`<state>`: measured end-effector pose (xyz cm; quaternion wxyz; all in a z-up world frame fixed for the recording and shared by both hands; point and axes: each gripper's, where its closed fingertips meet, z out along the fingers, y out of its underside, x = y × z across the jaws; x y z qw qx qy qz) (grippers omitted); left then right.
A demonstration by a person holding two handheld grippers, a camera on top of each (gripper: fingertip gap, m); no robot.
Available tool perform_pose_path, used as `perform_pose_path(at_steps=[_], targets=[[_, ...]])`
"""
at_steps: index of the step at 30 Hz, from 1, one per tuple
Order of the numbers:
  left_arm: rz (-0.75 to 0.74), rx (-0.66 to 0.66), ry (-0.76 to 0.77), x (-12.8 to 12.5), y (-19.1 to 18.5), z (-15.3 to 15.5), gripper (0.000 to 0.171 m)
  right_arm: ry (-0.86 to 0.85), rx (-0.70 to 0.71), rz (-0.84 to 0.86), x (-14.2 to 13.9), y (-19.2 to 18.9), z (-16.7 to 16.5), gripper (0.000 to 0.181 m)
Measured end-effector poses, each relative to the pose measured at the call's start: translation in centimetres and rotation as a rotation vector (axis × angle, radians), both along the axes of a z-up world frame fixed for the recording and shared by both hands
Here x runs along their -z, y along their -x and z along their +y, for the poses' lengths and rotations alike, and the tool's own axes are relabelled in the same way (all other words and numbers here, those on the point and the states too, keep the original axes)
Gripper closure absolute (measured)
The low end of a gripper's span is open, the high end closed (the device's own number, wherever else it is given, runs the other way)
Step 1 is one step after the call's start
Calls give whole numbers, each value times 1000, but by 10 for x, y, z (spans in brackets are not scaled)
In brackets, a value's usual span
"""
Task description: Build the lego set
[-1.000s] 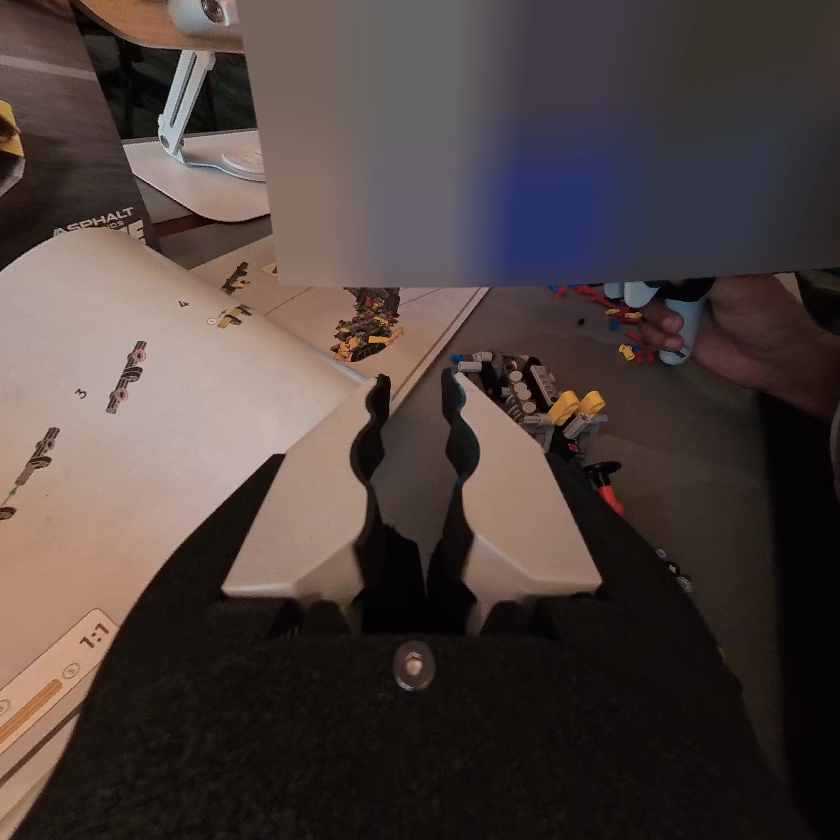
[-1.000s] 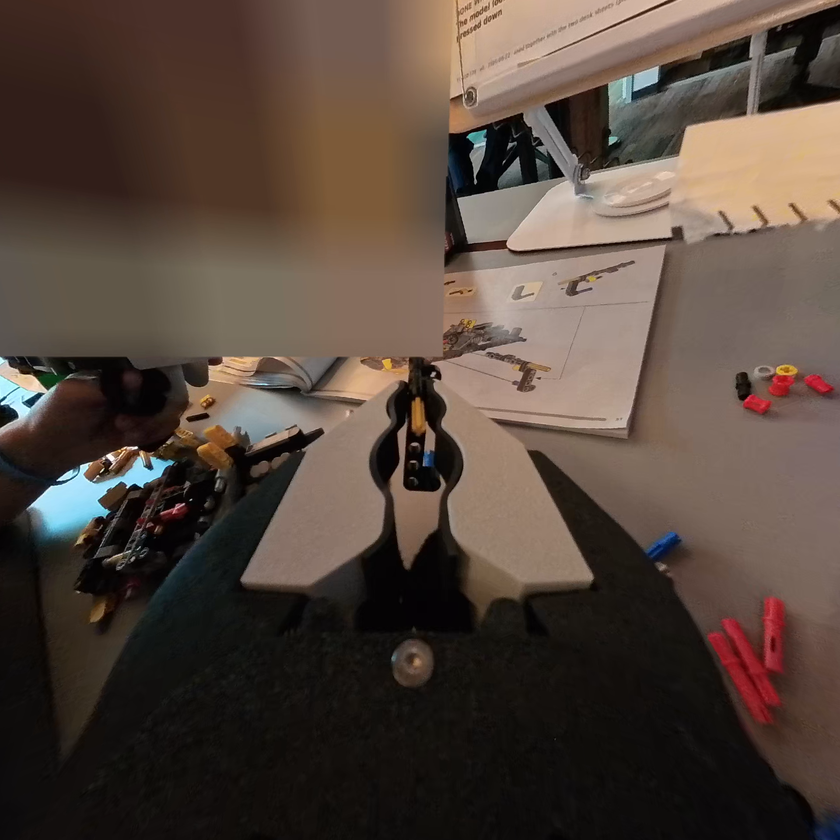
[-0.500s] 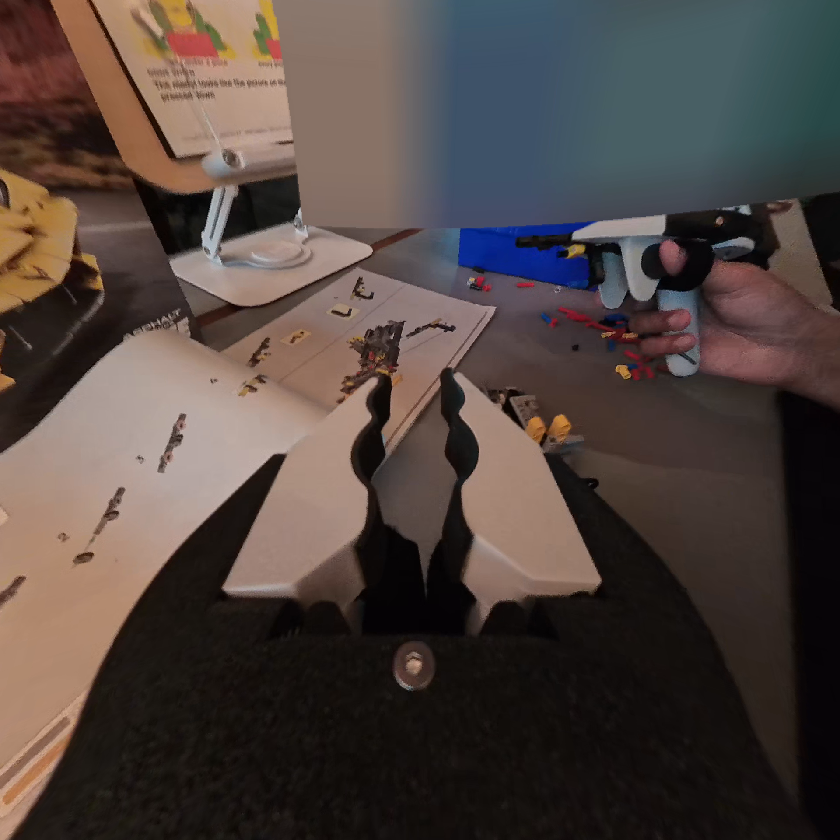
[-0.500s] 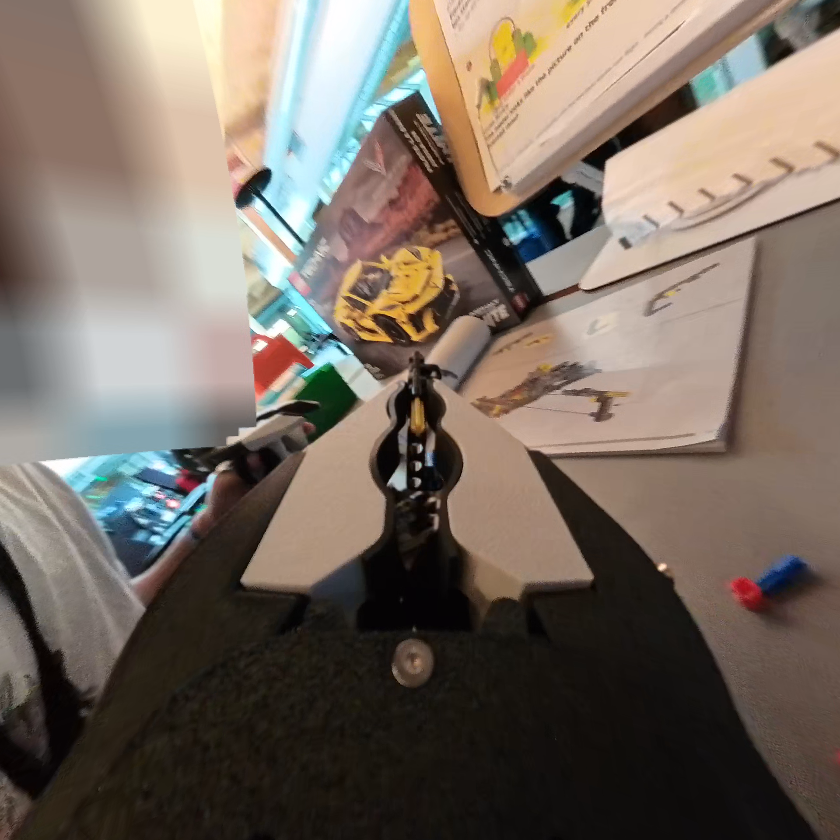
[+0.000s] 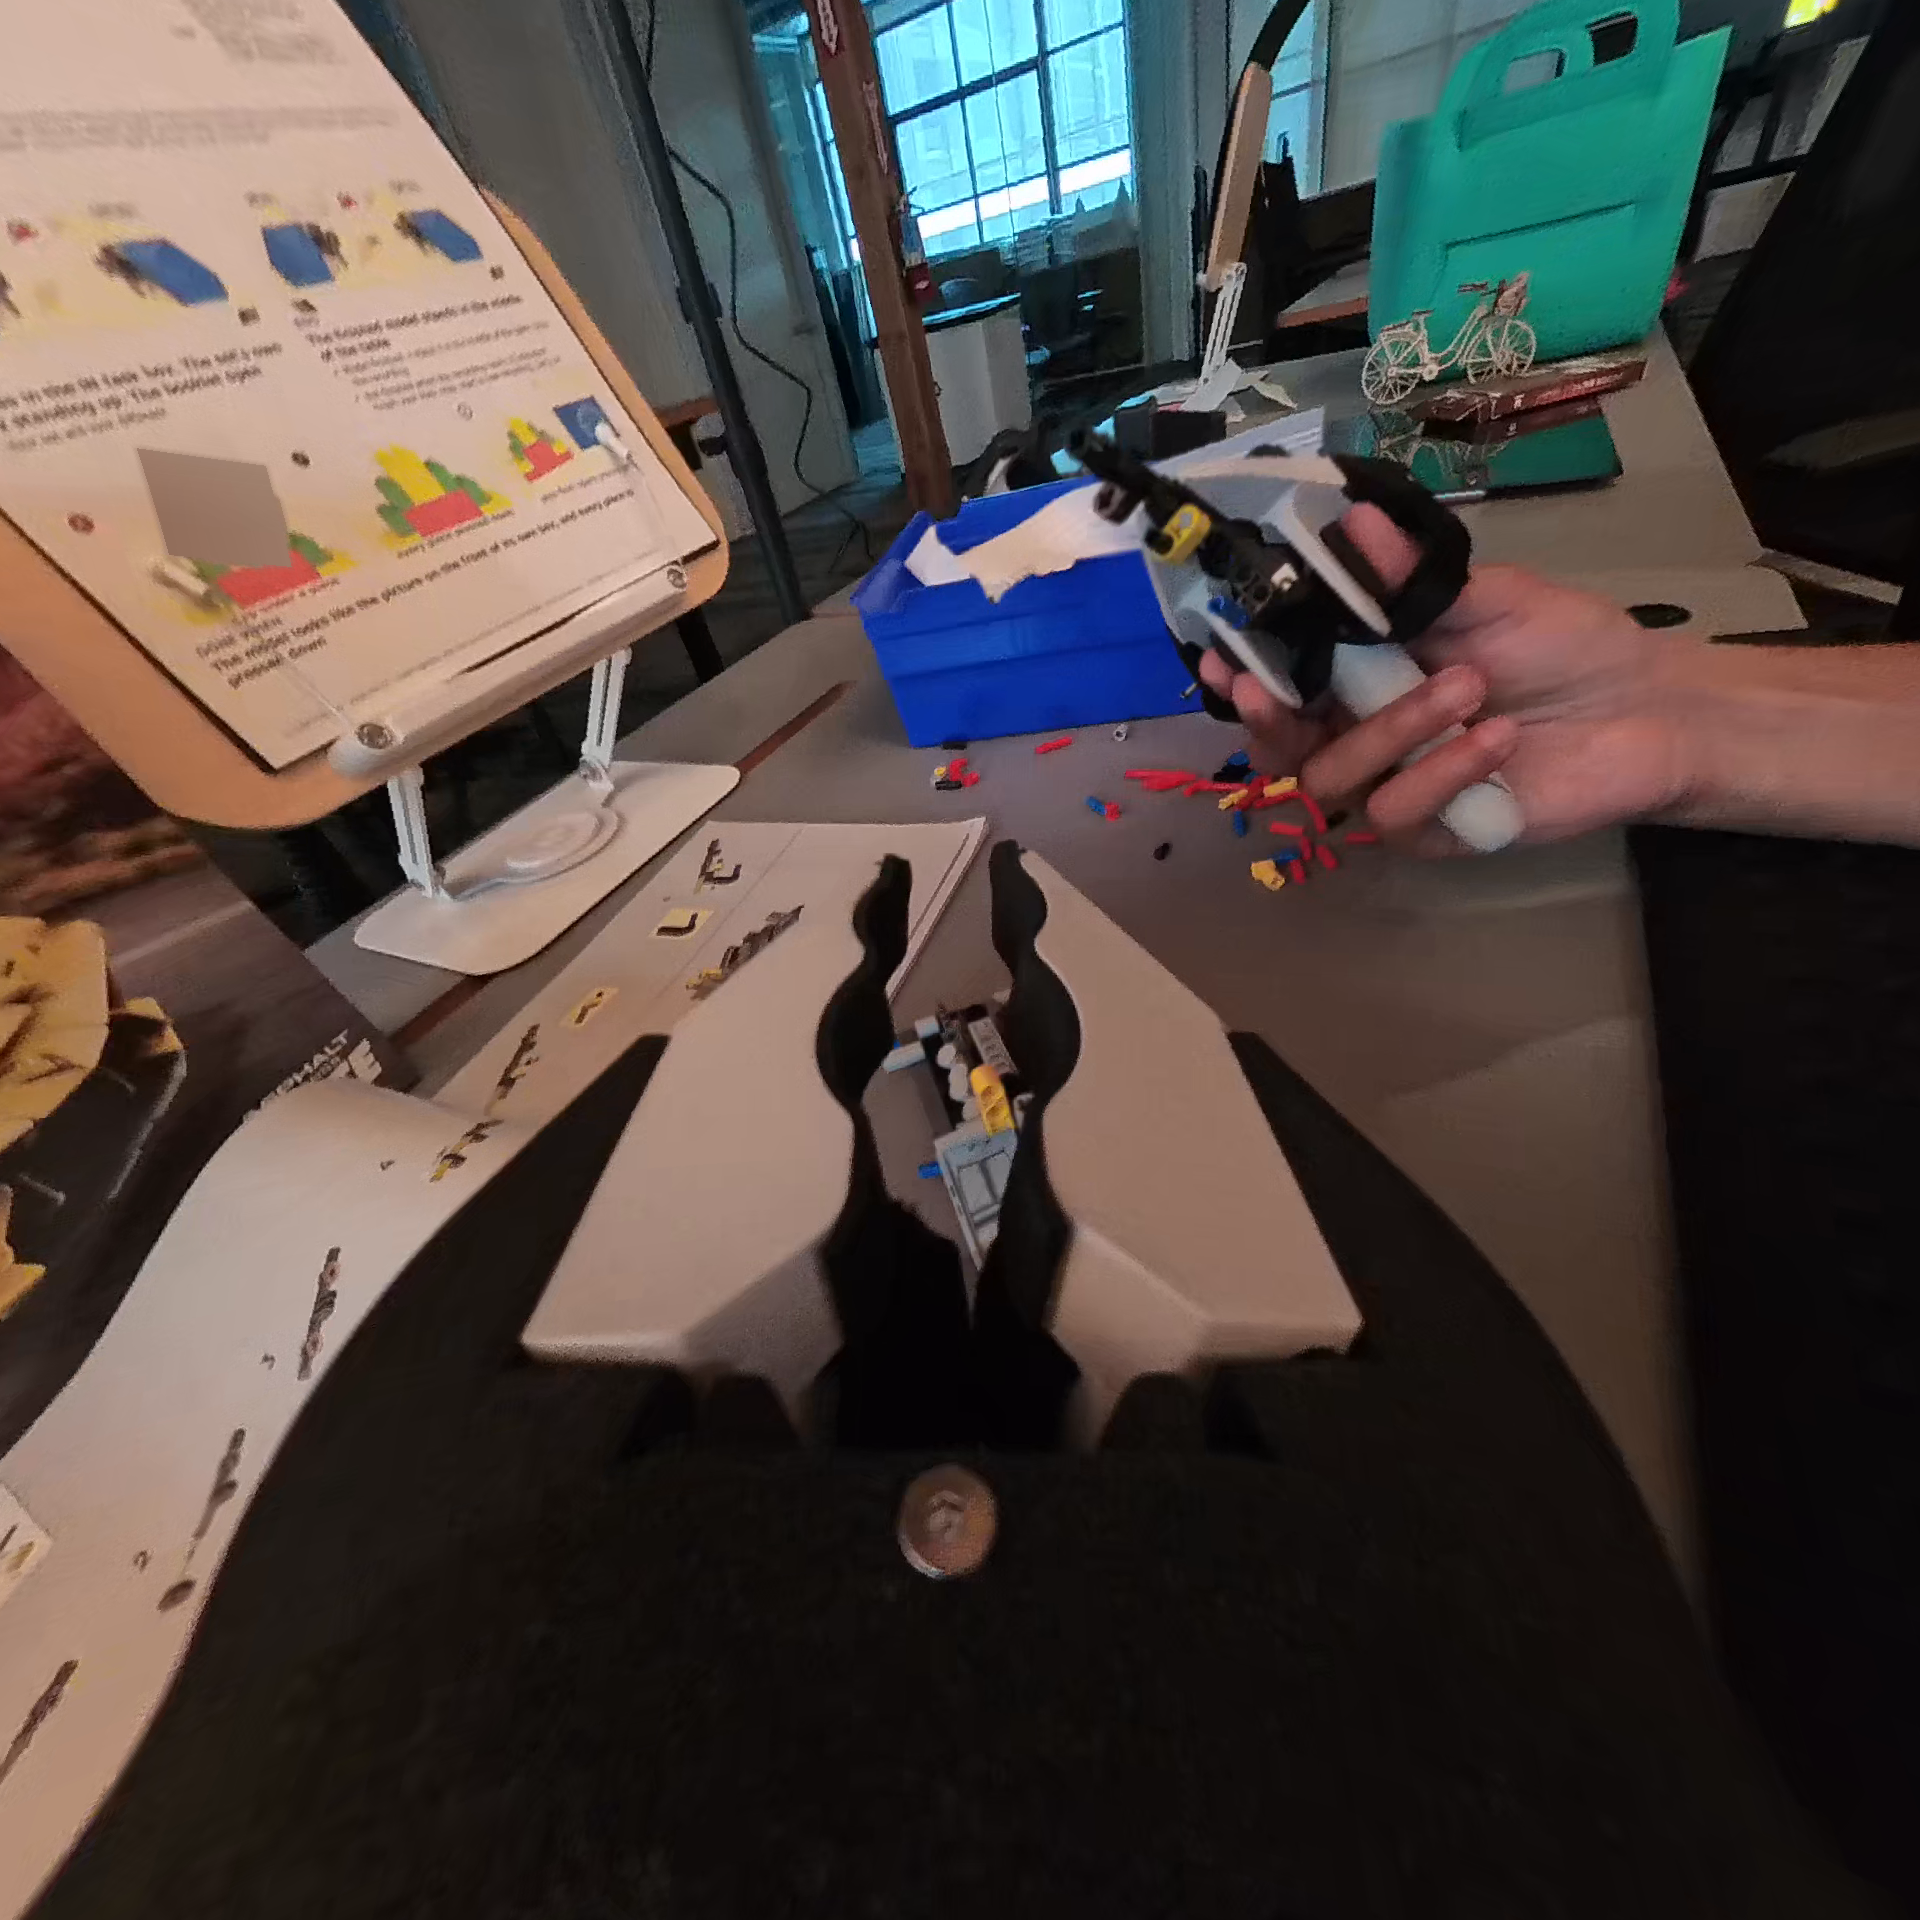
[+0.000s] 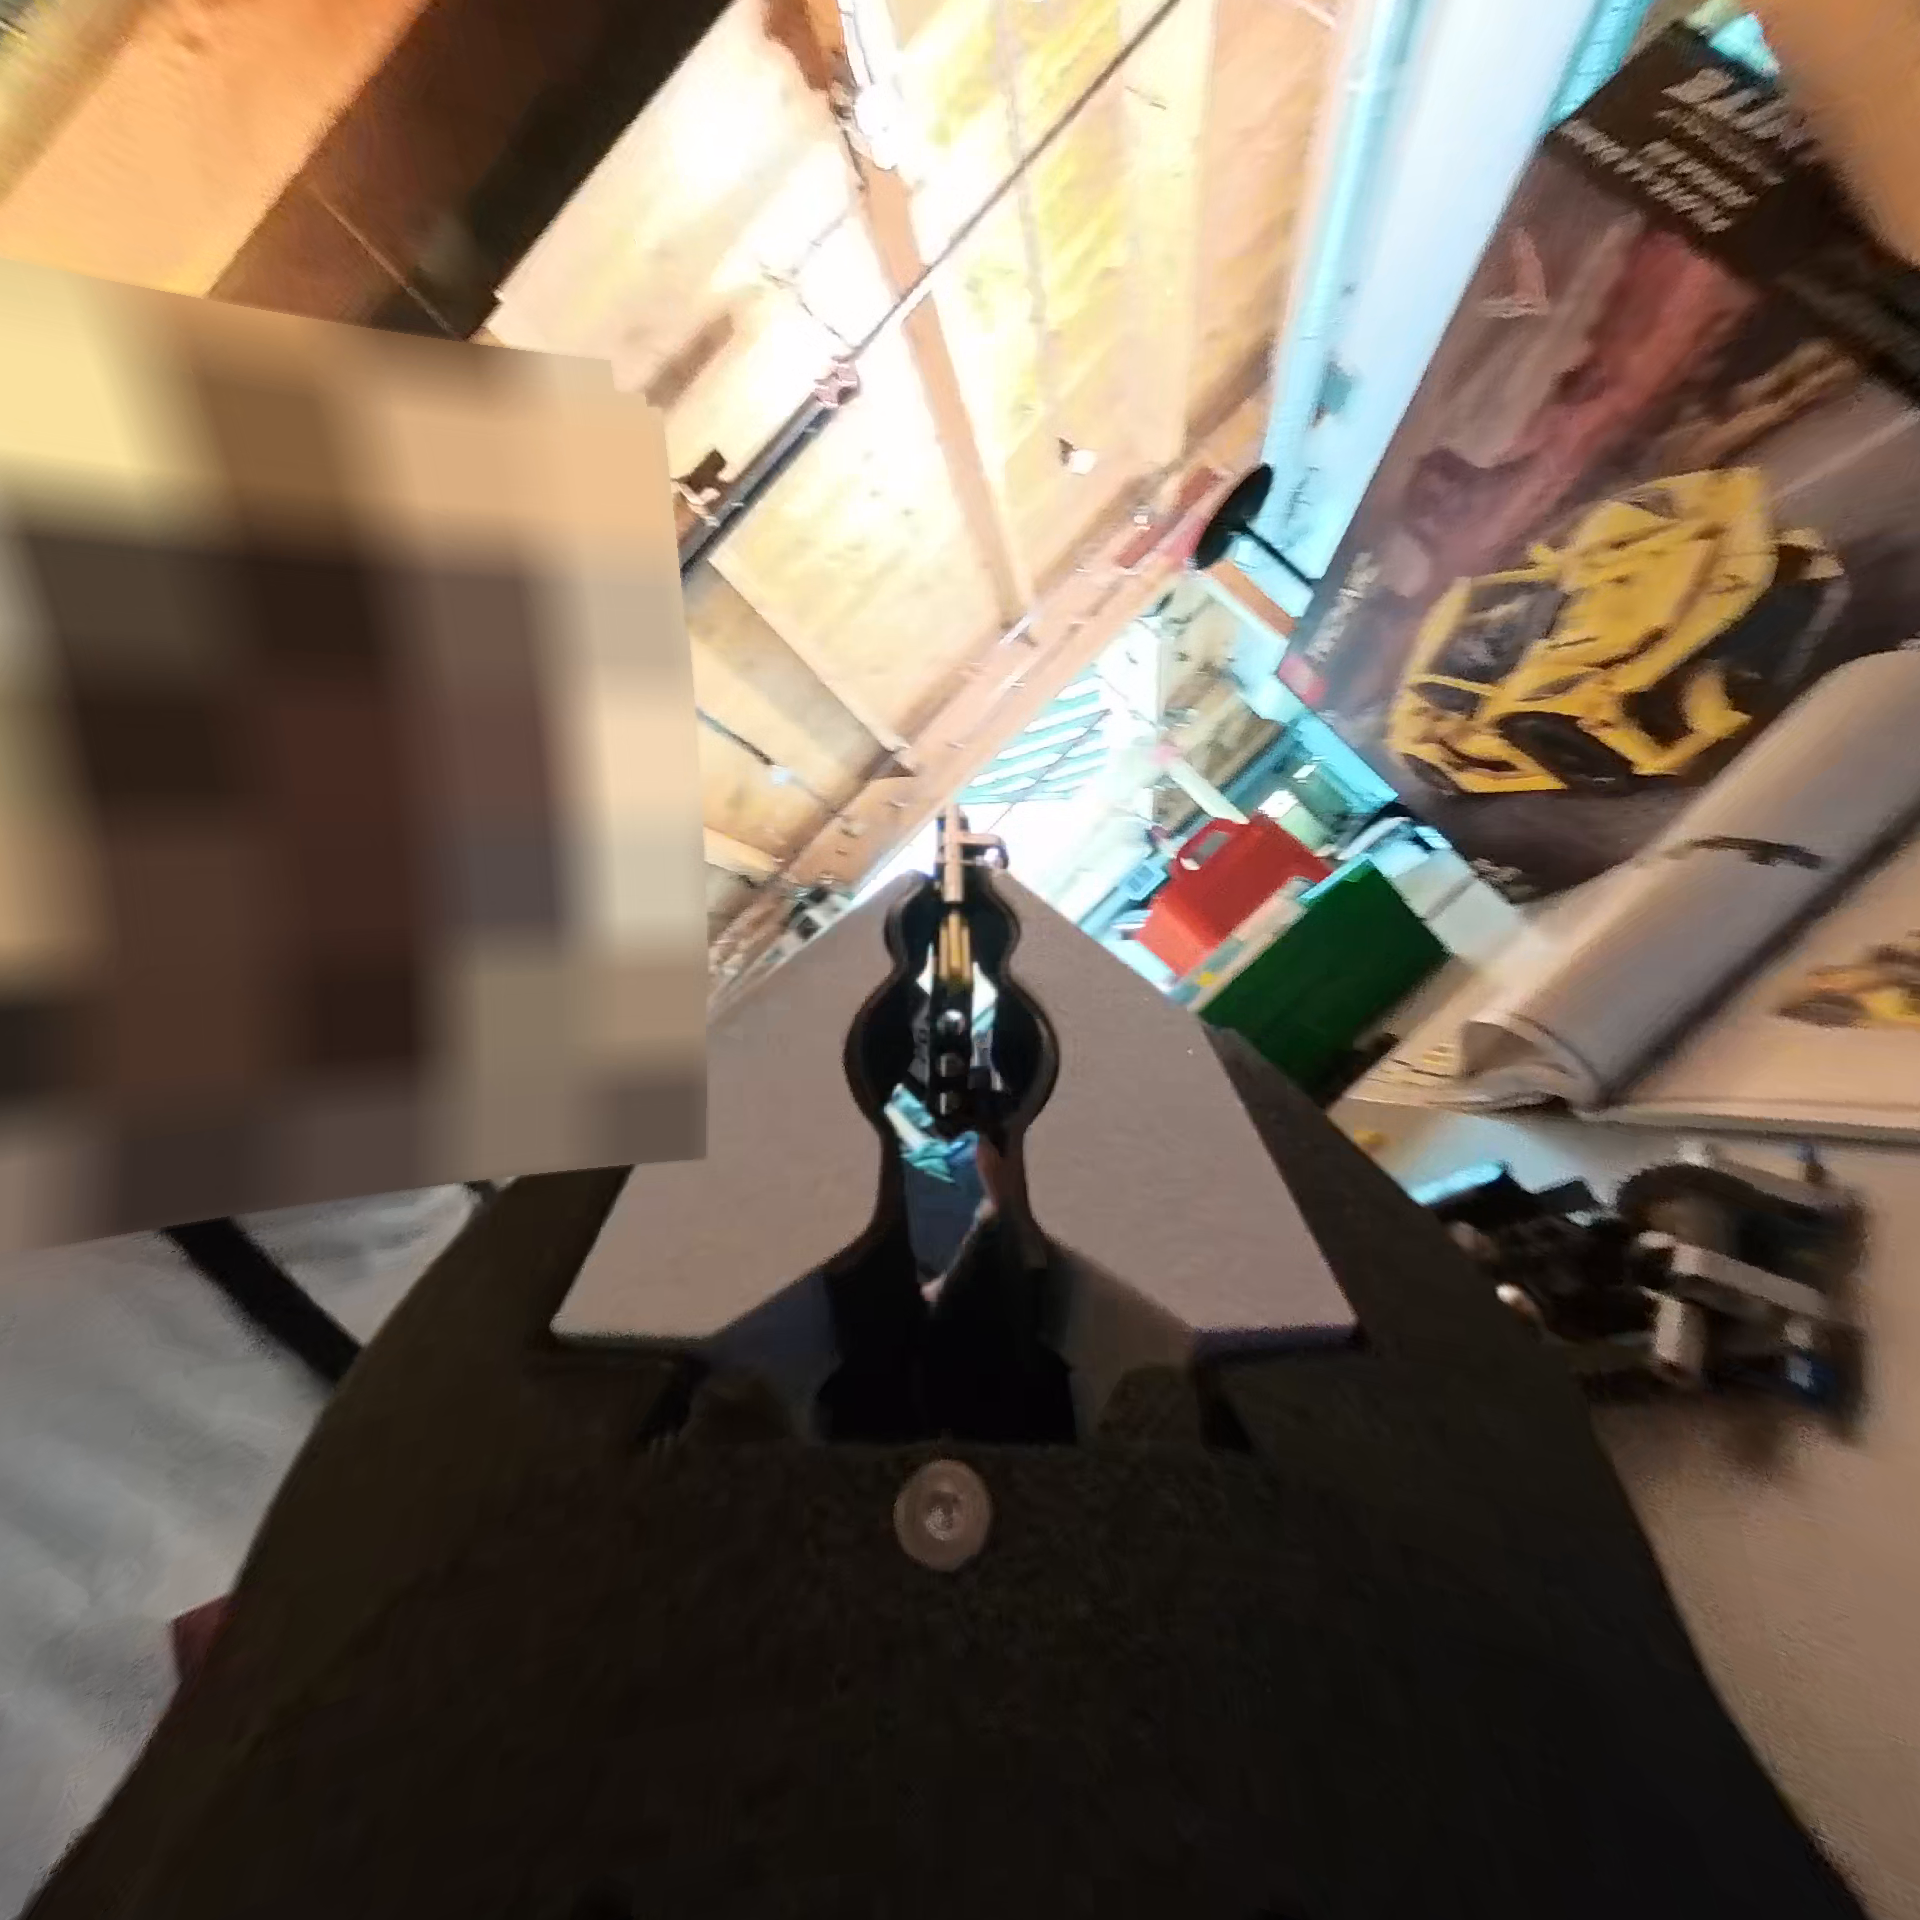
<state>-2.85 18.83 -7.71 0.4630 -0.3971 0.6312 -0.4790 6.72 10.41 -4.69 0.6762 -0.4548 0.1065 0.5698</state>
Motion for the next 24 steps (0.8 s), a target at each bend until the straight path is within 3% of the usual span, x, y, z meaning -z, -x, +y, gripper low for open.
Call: perform_pose_path(at_steps=[3,8,16,19,24], targets=[[1,16,16,-1,1,-6,160,-43,-64,3,-7,9,-4,175],[54,106,124,3,2,-19,158,27,-56,-140,3,28,6,175],[153,199,250,18,-1,-30,149,210,-43,-419,40,58,26,176],[167,179,134,27,-1,-31,149,245,-41,-579,52,76,31,175],[117,86,-363,47,-1,-34,153,256,-13,-742,62,90,34,175]])
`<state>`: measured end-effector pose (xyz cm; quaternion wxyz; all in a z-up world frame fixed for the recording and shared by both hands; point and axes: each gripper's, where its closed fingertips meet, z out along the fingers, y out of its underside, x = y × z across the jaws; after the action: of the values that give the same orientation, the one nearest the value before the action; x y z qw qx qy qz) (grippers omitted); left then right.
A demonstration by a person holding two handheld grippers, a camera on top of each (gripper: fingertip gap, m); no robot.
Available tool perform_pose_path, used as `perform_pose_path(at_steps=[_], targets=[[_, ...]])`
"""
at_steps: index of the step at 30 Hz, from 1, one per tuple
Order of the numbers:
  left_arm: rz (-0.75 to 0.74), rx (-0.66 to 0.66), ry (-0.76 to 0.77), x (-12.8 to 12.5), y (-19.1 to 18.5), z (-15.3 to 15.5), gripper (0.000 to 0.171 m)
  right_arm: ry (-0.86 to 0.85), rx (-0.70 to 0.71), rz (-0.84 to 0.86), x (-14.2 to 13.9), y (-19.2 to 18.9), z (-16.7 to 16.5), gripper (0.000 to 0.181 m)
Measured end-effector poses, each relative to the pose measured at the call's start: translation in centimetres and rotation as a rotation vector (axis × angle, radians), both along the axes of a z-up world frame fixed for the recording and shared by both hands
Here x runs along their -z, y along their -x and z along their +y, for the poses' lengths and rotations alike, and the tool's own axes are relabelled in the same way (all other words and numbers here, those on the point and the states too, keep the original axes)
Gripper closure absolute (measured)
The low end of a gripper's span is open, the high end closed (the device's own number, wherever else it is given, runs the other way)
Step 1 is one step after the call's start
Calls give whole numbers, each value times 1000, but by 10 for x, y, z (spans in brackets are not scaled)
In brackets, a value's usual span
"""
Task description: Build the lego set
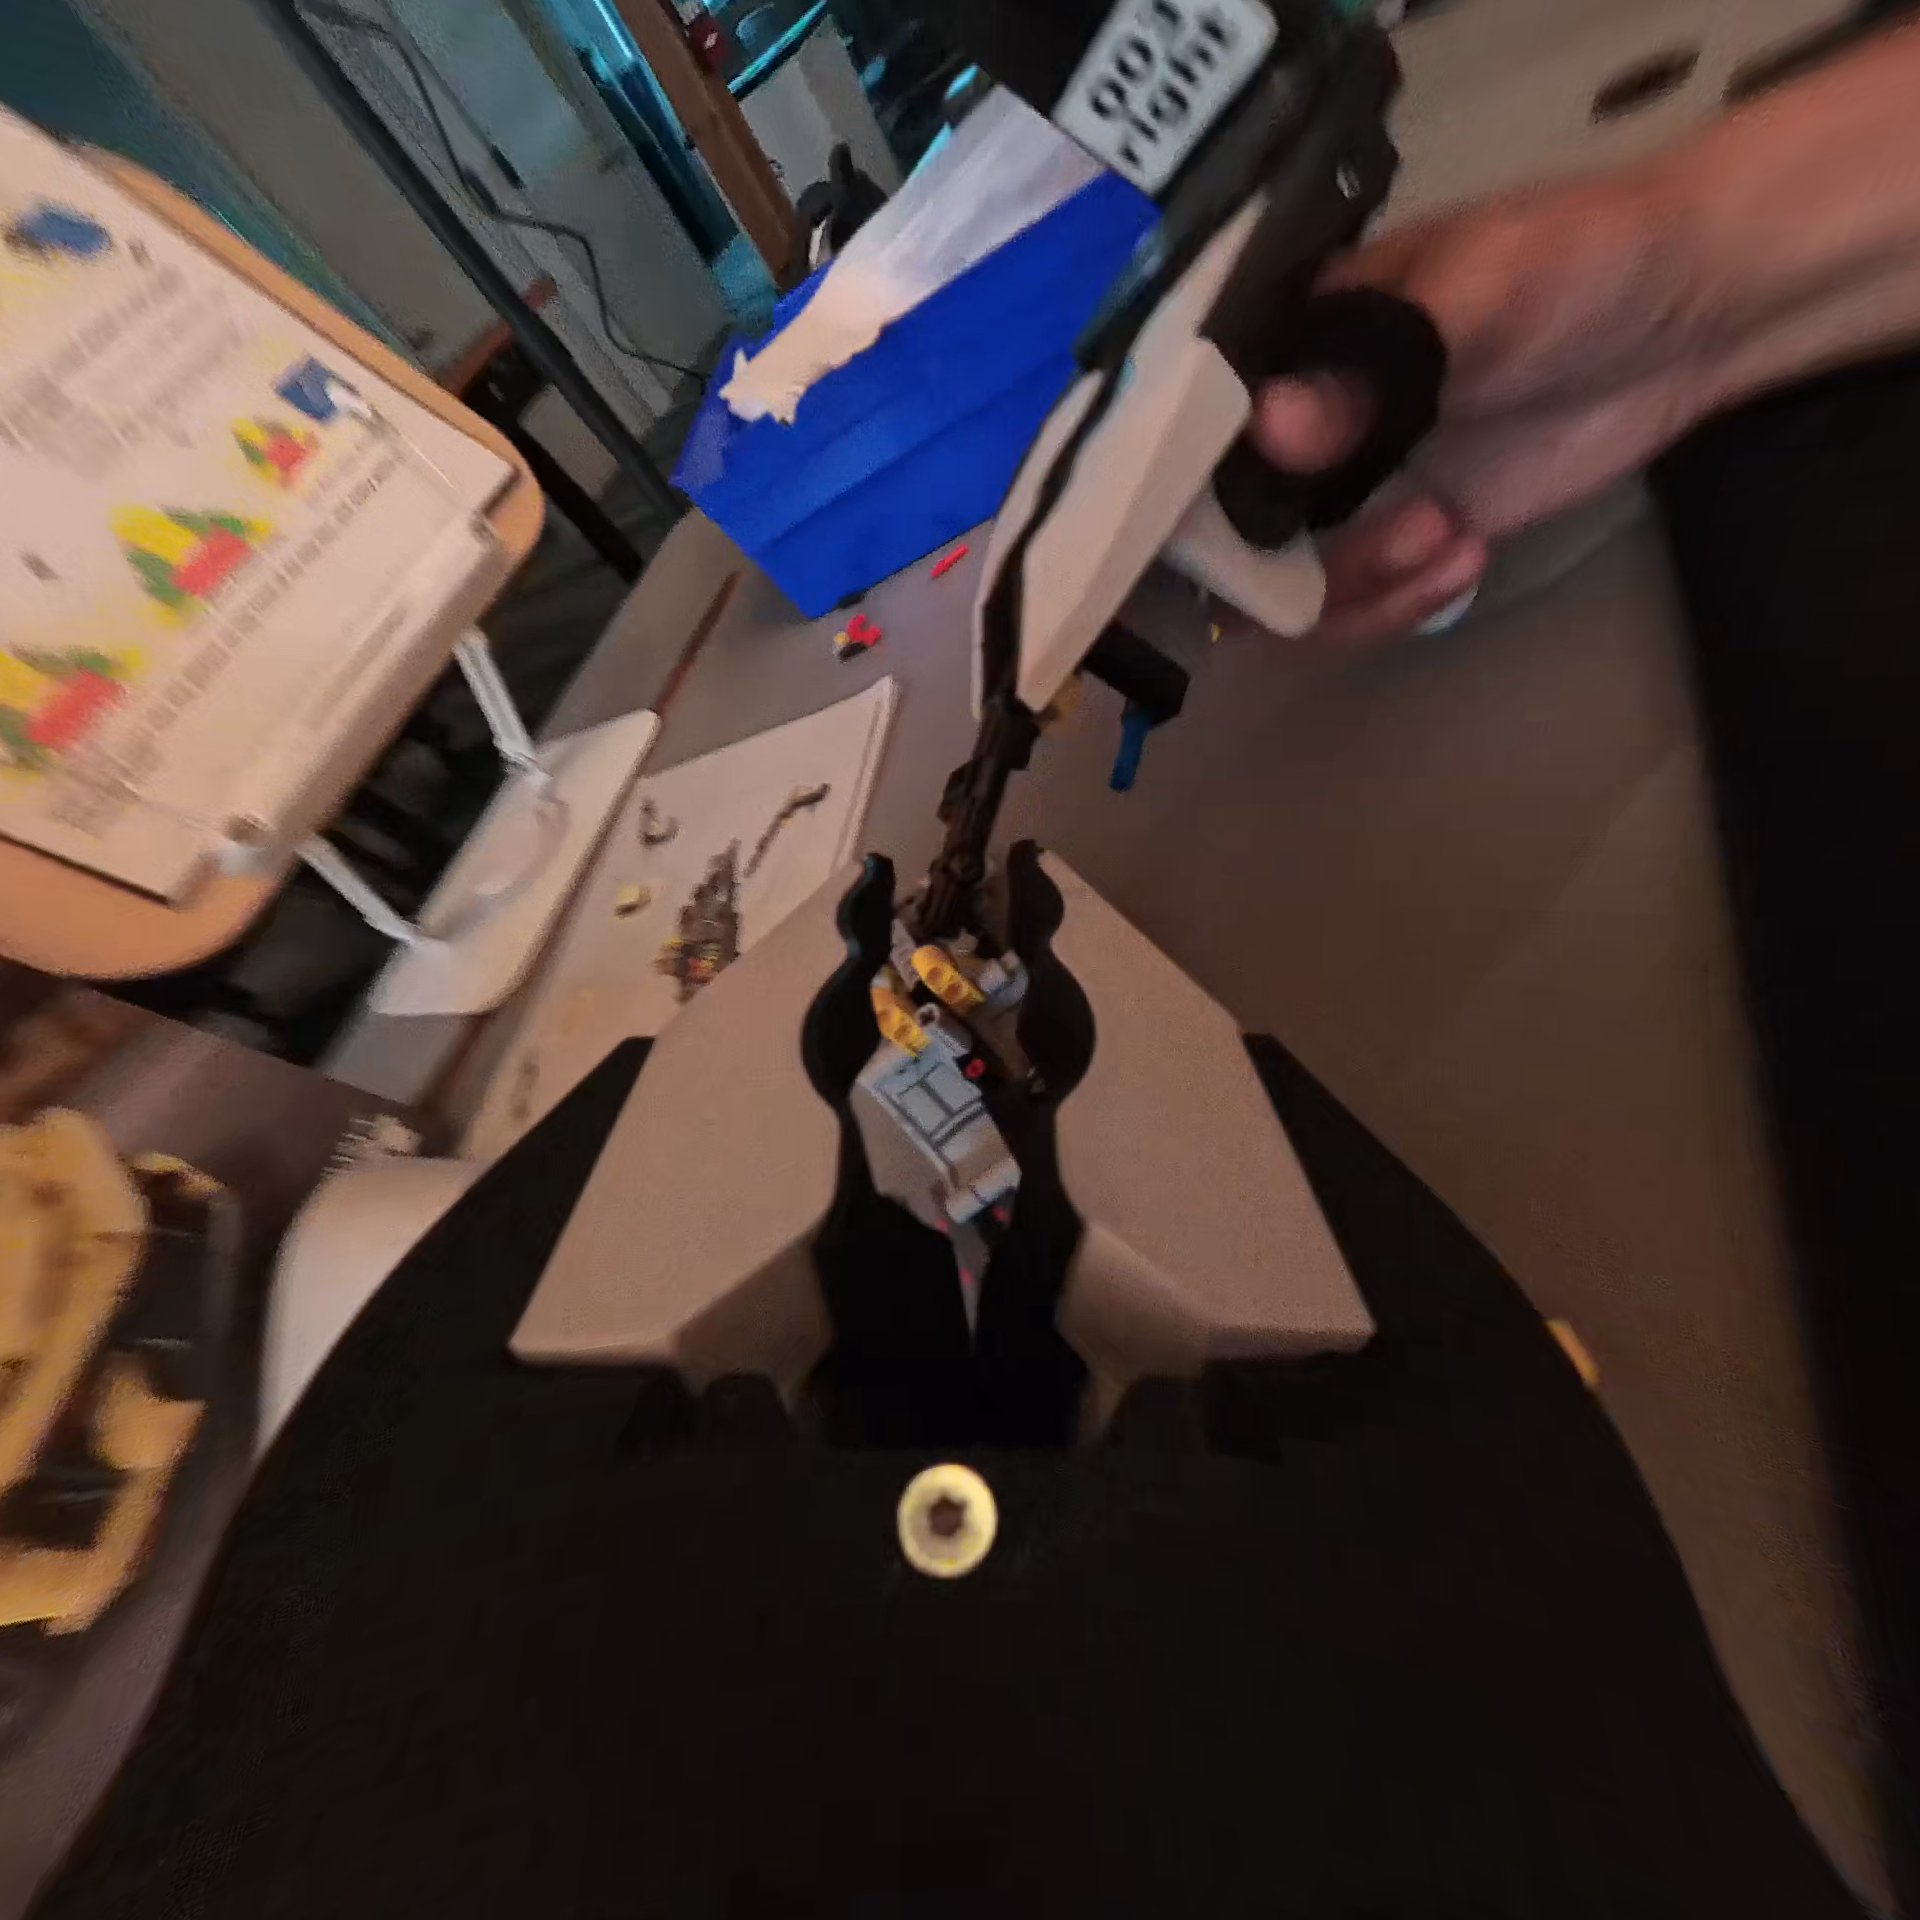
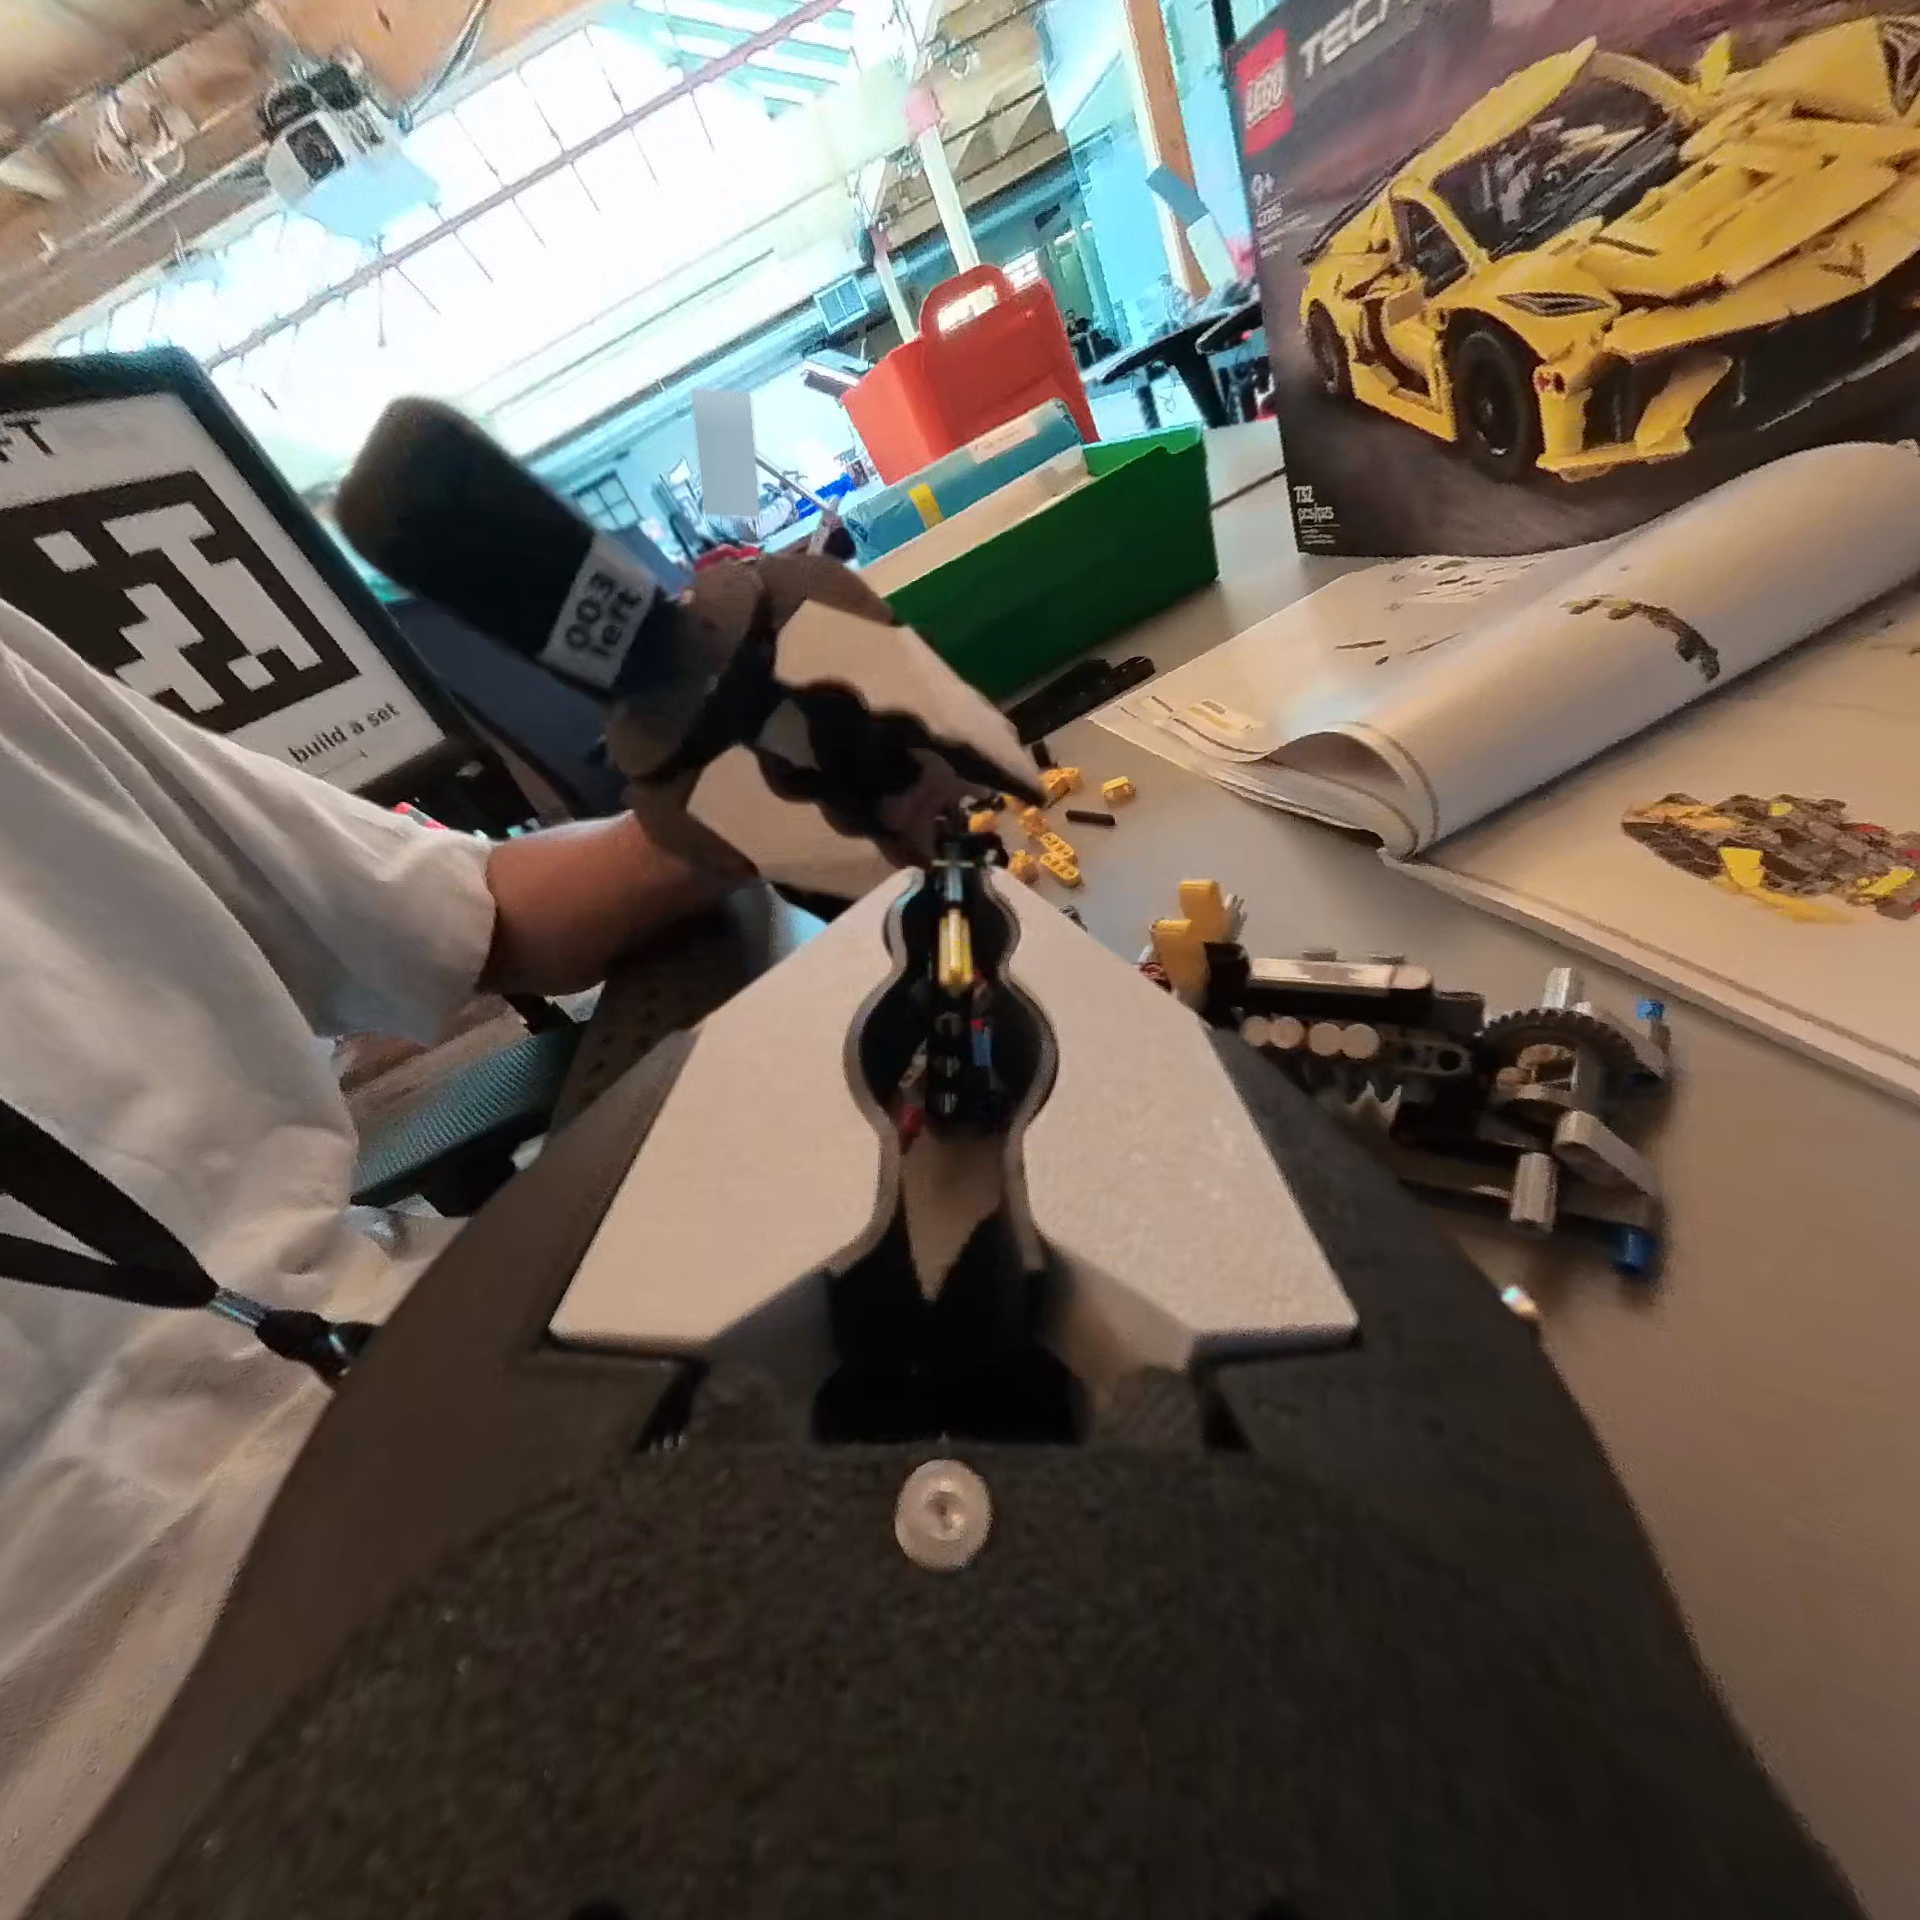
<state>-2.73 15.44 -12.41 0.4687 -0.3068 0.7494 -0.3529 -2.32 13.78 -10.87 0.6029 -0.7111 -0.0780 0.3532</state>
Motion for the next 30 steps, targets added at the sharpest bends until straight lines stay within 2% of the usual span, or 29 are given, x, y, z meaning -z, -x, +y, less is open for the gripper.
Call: perform_pose_path(at_steps=[1,3,7,10,13,16,21,30], targets=[[-44,-6,-82,-1,0,-2,162,0,5,-19,1,1,1,175],[-116,-18,-194,-3,0,-5,165,-3,8,-31,2,2,1,175],[-135,0,-208,-3,-1,-5,166,-6,13,-12,1,0,0,174],[-159,-11,-272,-2,-2,2,166,-29,18,-4,0,-1,0,158],[-183,-13,-347,0,-2,3,166,36,17,42,6,-4,1,163],[-174,-11,-351,2,-2,1,166,61,22,40,11,-6,1,168],[-192,-32,-379,-1,-3,6,166,79,63,15,17,-13,4,160],[-200,3,-342,-4,1,1,166,88,-1,64,13,-3,0,169]])
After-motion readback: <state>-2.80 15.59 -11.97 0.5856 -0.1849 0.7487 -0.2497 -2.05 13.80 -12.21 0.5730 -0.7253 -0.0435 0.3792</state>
